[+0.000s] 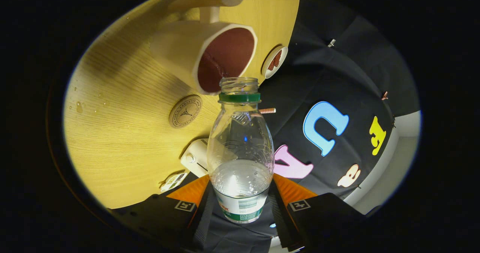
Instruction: Take the bottle from table, then pour the juice into the cup, finally place the bottle on the coaster
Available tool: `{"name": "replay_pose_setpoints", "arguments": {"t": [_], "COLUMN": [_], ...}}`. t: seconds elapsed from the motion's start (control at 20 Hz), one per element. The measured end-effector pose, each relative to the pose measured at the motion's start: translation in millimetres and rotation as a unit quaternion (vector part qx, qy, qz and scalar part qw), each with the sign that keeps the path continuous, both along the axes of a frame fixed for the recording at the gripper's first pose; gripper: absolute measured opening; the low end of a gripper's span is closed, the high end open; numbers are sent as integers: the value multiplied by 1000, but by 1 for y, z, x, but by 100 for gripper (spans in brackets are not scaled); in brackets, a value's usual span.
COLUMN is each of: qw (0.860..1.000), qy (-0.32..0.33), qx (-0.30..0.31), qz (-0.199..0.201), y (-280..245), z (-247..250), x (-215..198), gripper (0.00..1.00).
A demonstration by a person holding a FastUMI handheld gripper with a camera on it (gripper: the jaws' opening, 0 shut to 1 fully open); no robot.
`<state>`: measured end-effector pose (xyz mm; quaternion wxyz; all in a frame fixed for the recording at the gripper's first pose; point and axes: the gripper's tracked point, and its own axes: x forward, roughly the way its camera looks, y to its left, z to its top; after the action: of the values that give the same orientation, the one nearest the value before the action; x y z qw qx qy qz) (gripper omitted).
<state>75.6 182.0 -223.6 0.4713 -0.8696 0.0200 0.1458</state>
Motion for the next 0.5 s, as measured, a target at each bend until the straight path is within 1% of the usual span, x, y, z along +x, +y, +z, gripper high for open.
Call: {"name": "replay_pose_setpoints", "arguments": {"t": [0.35, 0.5], "qw": [998, 998], "qy": [-38, -41], "qx": [-27, -30], "qz": [38, 45], "y": [16, 19], "z": [16, 20], "x": [-1, 3], "gripper": [75, 74]}}
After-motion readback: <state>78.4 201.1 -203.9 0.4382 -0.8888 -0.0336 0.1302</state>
